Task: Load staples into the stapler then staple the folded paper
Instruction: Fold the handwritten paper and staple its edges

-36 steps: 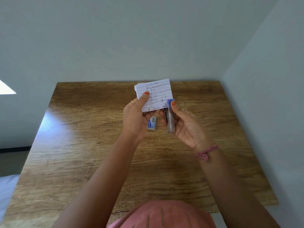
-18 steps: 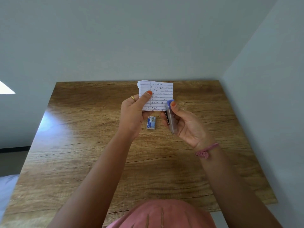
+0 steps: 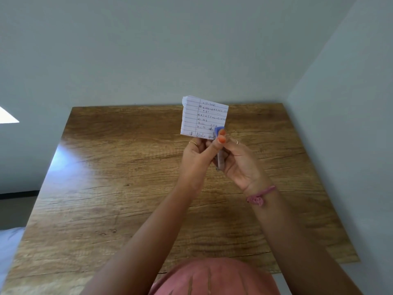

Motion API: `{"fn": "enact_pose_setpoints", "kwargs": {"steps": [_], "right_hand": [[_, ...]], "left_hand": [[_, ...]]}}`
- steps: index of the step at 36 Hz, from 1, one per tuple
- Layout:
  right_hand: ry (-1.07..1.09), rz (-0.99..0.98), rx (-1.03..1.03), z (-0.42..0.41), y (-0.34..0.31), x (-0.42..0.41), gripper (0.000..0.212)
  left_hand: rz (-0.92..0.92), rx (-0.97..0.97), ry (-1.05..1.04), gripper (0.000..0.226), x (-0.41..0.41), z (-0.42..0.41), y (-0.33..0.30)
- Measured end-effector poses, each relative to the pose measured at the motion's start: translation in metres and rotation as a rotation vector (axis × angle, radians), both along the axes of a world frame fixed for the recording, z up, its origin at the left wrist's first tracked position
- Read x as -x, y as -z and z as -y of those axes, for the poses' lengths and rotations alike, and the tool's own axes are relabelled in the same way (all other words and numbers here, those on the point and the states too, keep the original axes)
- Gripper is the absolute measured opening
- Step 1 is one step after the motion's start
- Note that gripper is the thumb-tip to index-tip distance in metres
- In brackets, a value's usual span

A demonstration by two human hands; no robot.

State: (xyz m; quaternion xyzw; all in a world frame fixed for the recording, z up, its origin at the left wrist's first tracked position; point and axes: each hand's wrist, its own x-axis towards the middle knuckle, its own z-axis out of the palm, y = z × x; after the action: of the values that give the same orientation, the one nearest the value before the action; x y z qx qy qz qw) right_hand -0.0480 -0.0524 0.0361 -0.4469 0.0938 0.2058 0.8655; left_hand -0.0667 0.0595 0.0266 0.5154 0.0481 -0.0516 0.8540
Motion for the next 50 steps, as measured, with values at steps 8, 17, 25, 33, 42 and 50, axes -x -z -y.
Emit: {"fn": "enact_pose_setpoints", "kwargs": {"steps": [8,17,25,33,42,50], "right_hand": [[0.064,0.011,0.066,-0.005,0.004,-0.001,0.019],[0.087,0.000,0.147,-0.012,0.008,-0.002,0.030],[0.118,-0.007,0.131,-0.013,0.011,-0.005,0.027],[0.110,-0.008,0.124,-0.012,0.013,-0.003,0.017],[0.116,0.005,0.110,-0.012,0.014,-0.003,0.029],[0.112,-0.005,0.094,-0.010,0.012,-0.003,0.031]], "left_hand": [[-0.065,0.040,-0.090,0.050,-0.006,0.011,-0.001],[-0.091,0.034,-0.116,0.028,-0.006,0.011,0.002],[-0.114,0.016,-0.096,0.028,-0.013,0.012,0.006],[-0.114,0.016,-0.093,0.033,-0.013,0.012,0.007],[-0.101,-0.016,-0.084,0.033,-0.011,0.011,0.005],[-0.134,0.009,-0.081,0.042,-0.012,0.012,0.002]]}}
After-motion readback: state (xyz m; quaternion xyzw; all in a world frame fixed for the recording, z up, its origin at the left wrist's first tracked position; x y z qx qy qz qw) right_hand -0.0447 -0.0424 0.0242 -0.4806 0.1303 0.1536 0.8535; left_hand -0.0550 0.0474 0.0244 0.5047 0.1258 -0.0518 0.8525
